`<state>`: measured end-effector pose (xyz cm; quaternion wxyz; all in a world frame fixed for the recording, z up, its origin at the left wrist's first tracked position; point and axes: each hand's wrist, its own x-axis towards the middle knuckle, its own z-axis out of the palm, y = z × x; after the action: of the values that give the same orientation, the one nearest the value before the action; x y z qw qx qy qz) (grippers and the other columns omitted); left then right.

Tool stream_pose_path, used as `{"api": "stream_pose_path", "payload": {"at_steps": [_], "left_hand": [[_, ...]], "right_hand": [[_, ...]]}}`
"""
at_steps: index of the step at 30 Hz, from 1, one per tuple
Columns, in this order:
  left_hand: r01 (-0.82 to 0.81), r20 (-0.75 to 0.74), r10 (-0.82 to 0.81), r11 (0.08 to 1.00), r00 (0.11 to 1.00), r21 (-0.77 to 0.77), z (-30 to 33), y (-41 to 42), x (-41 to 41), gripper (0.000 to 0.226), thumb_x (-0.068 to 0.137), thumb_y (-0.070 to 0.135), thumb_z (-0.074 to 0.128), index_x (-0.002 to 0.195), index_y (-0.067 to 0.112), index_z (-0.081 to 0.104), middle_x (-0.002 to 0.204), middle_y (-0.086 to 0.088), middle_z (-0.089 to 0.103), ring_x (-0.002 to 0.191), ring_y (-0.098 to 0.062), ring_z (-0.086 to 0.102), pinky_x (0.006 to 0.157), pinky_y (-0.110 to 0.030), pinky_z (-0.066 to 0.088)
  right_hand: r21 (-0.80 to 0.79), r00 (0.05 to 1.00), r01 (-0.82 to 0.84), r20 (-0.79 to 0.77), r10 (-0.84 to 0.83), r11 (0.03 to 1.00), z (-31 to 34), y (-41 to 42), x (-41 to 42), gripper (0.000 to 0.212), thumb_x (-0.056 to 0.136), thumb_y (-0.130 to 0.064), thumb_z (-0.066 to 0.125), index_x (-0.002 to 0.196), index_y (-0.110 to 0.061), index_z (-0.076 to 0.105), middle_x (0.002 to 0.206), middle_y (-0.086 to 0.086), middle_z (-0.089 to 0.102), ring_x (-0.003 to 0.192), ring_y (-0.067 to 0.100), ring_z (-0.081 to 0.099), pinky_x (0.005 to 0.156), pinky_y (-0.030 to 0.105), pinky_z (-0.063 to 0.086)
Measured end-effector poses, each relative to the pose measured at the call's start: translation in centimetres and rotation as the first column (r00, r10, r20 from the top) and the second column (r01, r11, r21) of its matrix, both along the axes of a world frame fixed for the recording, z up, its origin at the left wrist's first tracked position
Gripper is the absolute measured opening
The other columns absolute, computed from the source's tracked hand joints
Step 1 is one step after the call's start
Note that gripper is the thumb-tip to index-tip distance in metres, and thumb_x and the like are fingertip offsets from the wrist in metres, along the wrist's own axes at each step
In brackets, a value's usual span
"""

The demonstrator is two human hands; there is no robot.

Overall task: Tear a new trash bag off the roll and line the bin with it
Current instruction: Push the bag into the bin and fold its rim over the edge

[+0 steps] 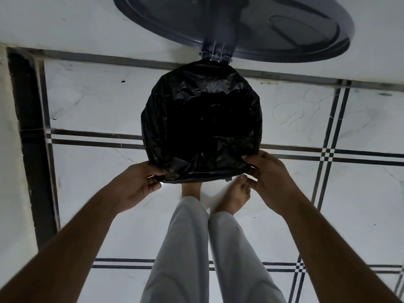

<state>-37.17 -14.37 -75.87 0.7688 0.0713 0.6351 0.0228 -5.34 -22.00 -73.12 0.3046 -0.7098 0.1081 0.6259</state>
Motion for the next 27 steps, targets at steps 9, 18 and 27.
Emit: {"api": "stream_pose_path", "payload": {"at_steps": [9,18,27], "left_hand": [[0.376,-0.356,-0.325,0.923,0.876,0.080,-1.9,-0.5,2.0,0.011,0.093,0.010,0.080,0.100,0.007,0.072,0.095,-0.013,0.071,0.075,-0.023,0.066,0.070,-0.031,0.062],[0.510,-0.389,-0.449,0.857,0.804,0.066,-3.1,-1.1,2.9,0.024,0.092,0.024,0.084,0.099,0.006,0.070,0.083,-0.009,0.068,0.065,-0.020,0.062,0.059,-0.030,0.059],[0.403,-0.597,-0.285,0.913,0.750,0.070,-3.4,-0.2,3.5,0.025,0.100,0.000,0.050,0.079,0.004,0.063,0.072,-0.014,0.065,0.051,-0.024,0.065,0.061,-0.039,0.064]], "right_hand": [[-0.083,0.923,-0.381,0.031,0.384,0.921,-0.7,-0.1,0.9,0.025,0.095,-0.035,0.087,0.109,-0.015,0.079,0.095,-0.001,0.078,0.085,0.016,0.075,0.094,0.046,0.058],[-0.201,0.771,-0.599,0.118,0.626,0.775,-1.5,1.0,3.0,0.003,0.099,-0.007,0.078,0.099,-0.009,0.081,0.097,0.012,0.083,0.085,0.030,0.079,0.070,0.031,0.065],[-0.189,0.891,-0.376,0.193,0.410,0.907,-2.5,1.7,2.1,0.022,0.100,-0.001,0.076,0.122,-0.002,0.076,0.111,0.022,0.082,0.090,0.028,0.085,0.096,0.047,0.065]]}}
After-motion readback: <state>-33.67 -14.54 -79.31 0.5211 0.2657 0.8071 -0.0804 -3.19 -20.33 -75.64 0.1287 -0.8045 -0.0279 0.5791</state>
